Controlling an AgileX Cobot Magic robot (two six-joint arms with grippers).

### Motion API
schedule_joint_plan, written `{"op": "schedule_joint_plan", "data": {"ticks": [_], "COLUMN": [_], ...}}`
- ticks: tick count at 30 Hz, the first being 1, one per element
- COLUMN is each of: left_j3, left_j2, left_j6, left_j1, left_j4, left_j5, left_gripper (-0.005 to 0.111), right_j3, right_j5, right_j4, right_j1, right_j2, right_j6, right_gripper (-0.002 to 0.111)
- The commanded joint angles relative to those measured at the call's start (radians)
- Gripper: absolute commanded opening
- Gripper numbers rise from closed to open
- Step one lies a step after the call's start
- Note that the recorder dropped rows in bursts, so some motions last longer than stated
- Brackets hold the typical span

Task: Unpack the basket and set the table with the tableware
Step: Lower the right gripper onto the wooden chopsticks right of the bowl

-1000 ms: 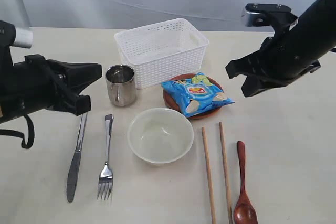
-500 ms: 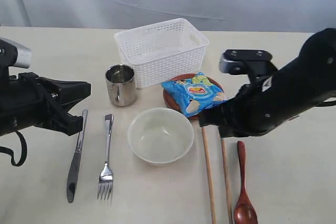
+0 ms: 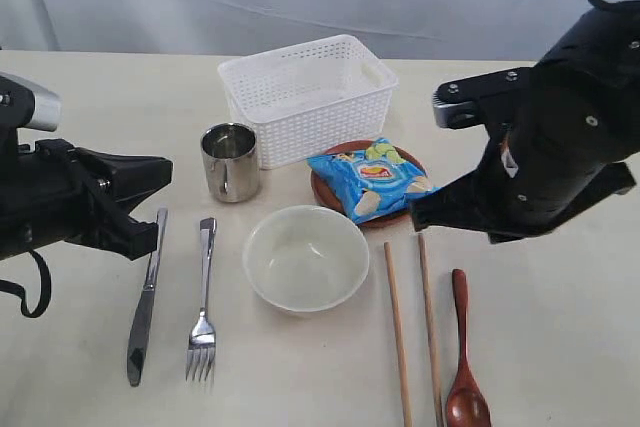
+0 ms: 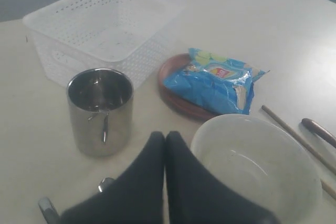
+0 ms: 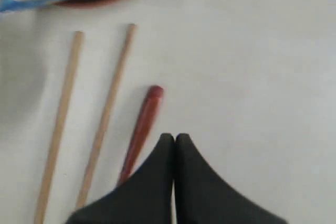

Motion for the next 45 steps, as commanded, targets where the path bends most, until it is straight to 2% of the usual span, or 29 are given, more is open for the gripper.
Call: {"op": "schedule_joint_plan", "data": {"ticks": [1, 7, 9, 13, 15, 25, 45], "left_j3": [0.004, 0.004, 0.004, 0.004, 0.004, 0.004, 0.004], "left_j2": [-0.006, -0.006, -0.006, -0.006, -0.006, -0.006, -0.006], "left_j6": [0.002, 0.002, 0.002, 0.002, 0.002, 0.005, 0.005], "left_j1": [0.003, 0.003, 0.003, 0.003, 0.003, 0.003, 0.003], "left_j4": [-0.007, -0.007, -0.007, -0.007, -0.007, -0.007, -0.007], "left_j5": [0.001, 0.001, 0.001, 0.001, 0.001, 0.001, 0.001], "left_gripper": [0.0, 0.0, 0.0, 0.0, 0.0, 0.0, 0.0], "right_j3": [-0.019, -0.019, -0.019, -0.019, -0.019, -0.019, -0.019], "right_j5": [0.095, -0.017, -0.066, -0.114, -0.114, -0.229, -0.264], "right_j4": [0.041, 0.167, 0.183, 0.185, 0.185, 0.187, 0.18], "right_j1": [0.003, 0.003, 0.003, 0.003, 0.003, 0.003, 0.001], "right_j2": [0.005, 0.08, 0.107, 0.164, 0.189, 0.28, 0.38], "right_j6": [0.014, -0.043, -0.043, -0.043, -0.043, -0.012, 0.046], "right_gripper": [0.0, 0.001, 0.006, 0.025, 0.029, 0.027, 0.027]}}
